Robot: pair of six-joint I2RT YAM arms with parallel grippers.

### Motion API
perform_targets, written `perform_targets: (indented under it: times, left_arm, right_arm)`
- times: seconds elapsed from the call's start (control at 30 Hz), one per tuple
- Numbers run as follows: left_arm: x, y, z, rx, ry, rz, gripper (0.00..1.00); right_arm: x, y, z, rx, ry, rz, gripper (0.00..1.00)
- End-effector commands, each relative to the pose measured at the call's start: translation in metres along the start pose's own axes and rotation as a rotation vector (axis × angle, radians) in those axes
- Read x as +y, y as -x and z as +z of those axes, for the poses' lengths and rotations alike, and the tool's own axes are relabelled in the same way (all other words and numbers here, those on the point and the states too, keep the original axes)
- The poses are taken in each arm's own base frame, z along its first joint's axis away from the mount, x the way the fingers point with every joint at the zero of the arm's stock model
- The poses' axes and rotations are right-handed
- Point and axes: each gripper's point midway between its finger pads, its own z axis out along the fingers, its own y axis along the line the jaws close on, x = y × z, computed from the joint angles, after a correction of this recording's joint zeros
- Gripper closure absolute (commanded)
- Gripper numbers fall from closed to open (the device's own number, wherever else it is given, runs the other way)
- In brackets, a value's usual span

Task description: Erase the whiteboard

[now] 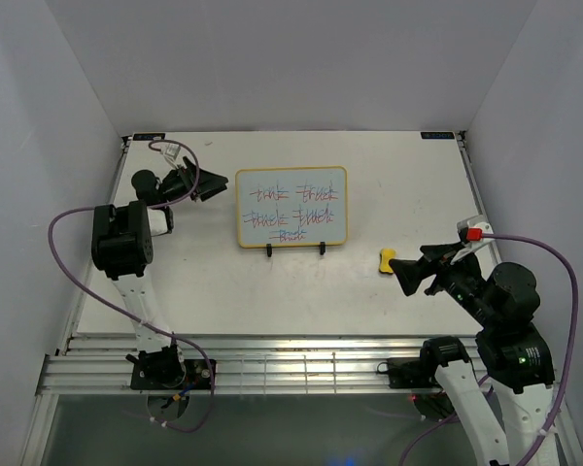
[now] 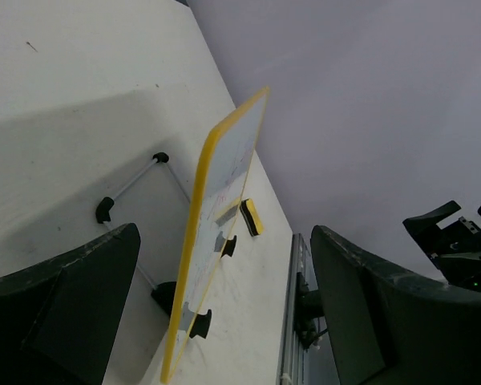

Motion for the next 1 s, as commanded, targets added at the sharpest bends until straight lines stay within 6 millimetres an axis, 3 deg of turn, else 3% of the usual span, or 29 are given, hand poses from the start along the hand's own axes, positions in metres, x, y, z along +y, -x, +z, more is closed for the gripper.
perform_targets:
  times: [0.0, 0.13, 0.57, 0.63, 0.8, 0.83, 0.97]
  left_arm:
    - [-0.046, 0.003, 0.009, 0.058, -0.183, 0.201, 0.02]
    - [-0.033, -0.004, 0.022, 0.084, -0.184, 0.203, 0.02]
    - [-0.028, -0.013, 0.050, 0.183, -0.250, 0.240, 0.02]
    - [-0.026, -0.017, 0.056, 0.201, -0.254, 0.236, 0.13]
    - [-0.019, -0.014, 0.063, 0.215, -0.263, 0.229, 0.25]
    - [-0.018, -0.013, 0.064, 0.215, -0.262, 0.224, 0.33]
    - [-0.013, -0.011, 0.066, 0.227, -0.265, 0.218, 0.45]
  right_arm:
    - [0.008, 0.006, -0.006, -0.003, 0.036, -0.032, 0.10]
    - [0.012, 0.008, -0.005, 0.017, 0.053, -0.023, 0.10]
    - [0.012, 0.002, 0.003, 0.047, 0.073, -0.012, 0.03]
    - [0.012, 0.001, 0.003, 0.046, 0.077, -0.014, 0.02]
    - [0.013, 0.003, 0.002, 0.046, 0.081, -0.015, 0.01]
    - [0.013, 0.003, 0.002, 0.051, 0.081, -0.013, 0.00]
    - [0.014, 0.004, 0.000, 0.049, 0.081, -0.017, 0.00]
